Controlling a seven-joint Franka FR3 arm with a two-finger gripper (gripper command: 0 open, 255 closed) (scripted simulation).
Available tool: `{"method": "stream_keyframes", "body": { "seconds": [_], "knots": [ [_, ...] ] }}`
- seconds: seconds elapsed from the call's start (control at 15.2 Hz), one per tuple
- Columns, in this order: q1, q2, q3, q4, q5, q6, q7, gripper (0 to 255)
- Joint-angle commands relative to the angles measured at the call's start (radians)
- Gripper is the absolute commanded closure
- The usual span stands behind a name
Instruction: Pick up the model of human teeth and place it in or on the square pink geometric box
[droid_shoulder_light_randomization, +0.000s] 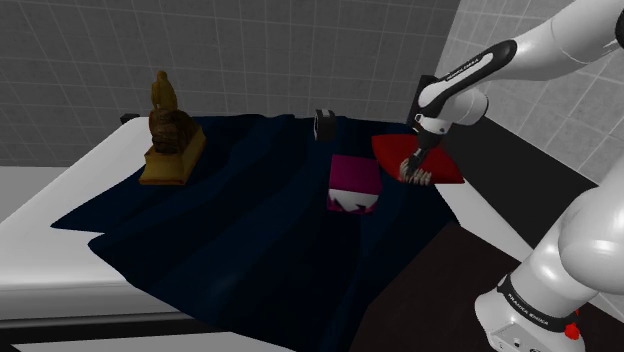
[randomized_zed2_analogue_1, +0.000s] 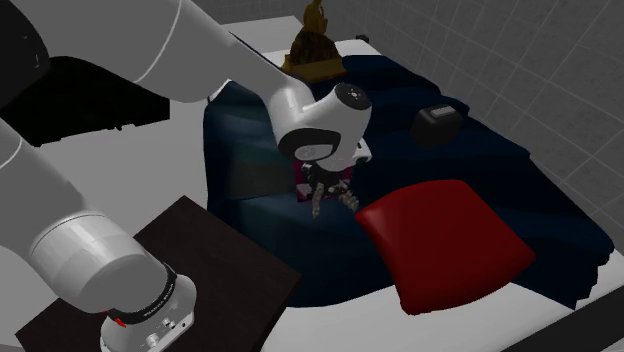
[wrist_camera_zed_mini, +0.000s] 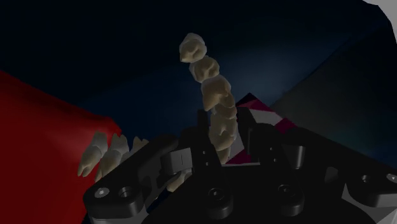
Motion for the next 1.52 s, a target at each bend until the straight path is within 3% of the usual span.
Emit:
{"method": "stream_keyframes", "body": {
  "seconds": [0.0,0.92,1.45],
  "knots": [
    [-0.001,-0.024,-0.002,0.005,-0.023,-0.023,0.018,255],
    [-0.011,-0.161,0.007,0.074,-0.132,-0.200,0.123,255],
    [0.082,-0.032,0.096,0.226,-0.049,-0.213,0.254,255]
  ]
}}
